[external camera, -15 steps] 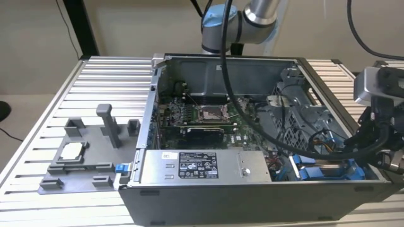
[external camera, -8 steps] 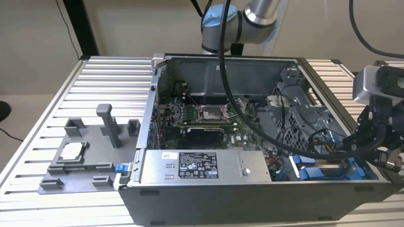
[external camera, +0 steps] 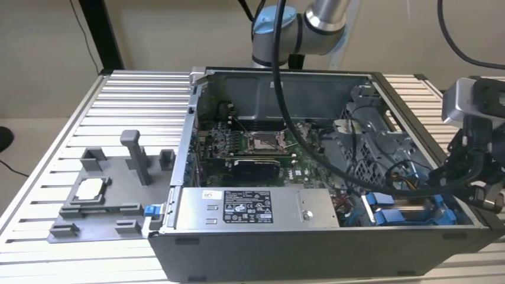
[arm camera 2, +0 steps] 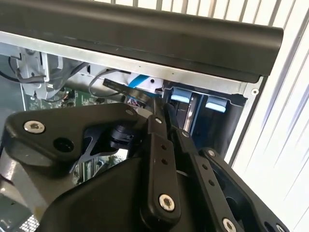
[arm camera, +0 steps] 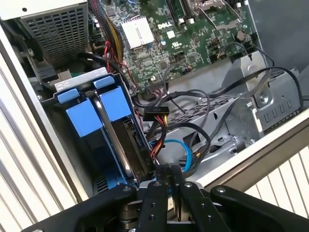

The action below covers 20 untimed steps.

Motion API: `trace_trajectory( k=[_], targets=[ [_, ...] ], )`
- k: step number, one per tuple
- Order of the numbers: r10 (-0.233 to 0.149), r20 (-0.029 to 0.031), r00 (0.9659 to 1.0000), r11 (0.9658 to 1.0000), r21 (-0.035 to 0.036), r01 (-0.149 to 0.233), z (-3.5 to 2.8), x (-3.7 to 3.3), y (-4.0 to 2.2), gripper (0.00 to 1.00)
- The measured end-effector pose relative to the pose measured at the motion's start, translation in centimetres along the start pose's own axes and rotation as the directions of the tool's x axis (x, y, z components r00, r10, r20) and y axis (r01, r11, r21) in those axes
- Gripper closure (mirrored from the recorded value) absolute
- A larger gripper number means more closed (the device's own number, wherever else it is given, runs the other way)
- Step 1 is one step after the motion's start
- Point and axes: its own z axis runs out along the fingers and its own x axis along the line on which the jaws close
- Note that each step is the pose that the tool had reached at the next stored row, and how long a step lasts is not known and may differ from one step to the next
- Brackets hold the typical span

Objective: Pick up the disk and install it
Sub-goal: 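Insert the second disk wire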

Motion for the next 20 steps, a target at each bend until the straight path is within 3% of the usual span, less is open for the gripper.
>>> trace_trajectory(
  k=[3, 13, 16, 20],
  targets=[
    [-0.004, -0.0007, 1.0, 1.0, -0.0013, 0.004, -0.16, 0.17, 0.48, 1.0],
    [-0.03, -0.0128, 0.9995, 0.9996, -0.0053, 0.029, -0.39, 1.04, 2.43, 1.0],
    [-0.039, -0.0204, 0.999, 0.9992, -0.0038, 0.039, -0.42, 1.23, 2.86, 1.0],
    [-0.049, -0.0228, 0.9986, 0.9988, 0.0001, 0.049, -0.47, 1.48, 3.39, 1.0]
  ],
)
